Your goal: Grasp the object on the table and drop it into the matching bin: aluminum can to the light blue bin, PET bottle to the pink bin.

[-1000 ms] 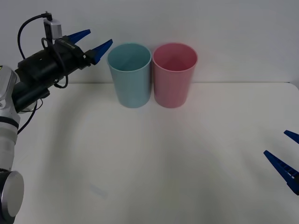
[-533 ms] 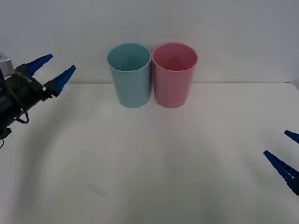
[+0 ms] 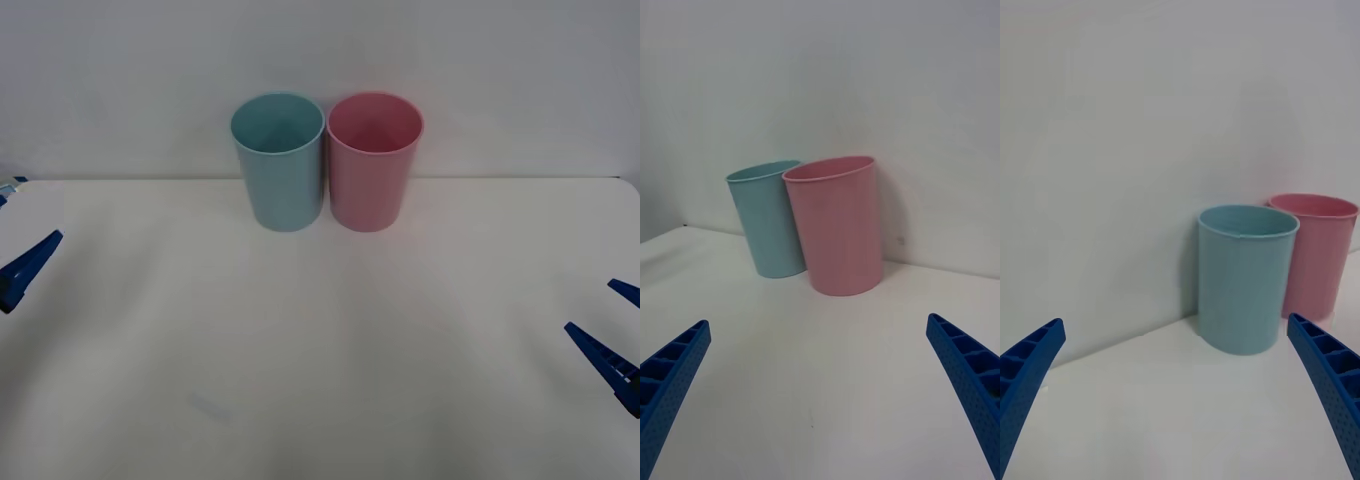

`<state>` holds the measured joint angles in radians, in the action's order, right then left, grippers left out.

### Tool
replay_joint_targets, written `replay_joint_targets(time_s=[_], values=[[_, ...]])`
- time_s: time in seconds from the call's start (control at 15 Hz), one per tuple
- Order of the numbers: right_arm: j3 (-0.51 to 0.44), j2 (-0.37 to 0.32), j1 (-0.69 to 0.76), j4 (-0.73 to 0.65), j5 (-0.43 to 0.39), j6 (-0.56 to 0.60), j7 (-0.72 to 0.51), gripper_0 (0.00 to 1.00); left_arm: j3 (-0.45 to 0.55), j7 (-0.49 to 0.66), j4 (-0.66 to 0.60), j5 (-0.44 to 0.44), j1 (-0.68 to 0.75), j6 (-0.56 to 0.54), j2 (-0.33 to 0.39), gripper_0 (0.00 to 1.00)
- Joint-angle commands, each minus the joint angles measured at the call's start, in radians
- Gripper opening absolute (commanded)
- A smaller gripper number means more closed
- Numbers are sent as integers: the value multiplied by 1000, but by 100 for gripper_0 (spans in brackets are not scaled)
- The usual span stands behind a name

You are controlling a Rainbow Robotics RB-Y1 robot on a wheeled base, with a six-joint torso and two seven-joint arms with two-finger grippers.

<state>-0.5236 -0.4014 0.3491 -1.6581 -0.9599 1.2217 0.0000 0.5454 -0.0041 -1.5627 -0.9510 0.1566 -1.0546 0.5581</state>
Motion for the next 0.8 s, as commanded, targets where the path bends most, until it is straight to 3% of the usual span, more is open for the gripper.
replay_joint_targets(time_s=[0.07,0.47,0.8], values=[[0,0,0,0,0,0,0,100,18,-31,1,69,106,-28,51,100],[0,0,0,0,0,0,0,100,62,-45,0,129,238,-97,56,100],[0,0,0,0,0,0,0,100,47,-39,0,135,244,-104,56,100]])
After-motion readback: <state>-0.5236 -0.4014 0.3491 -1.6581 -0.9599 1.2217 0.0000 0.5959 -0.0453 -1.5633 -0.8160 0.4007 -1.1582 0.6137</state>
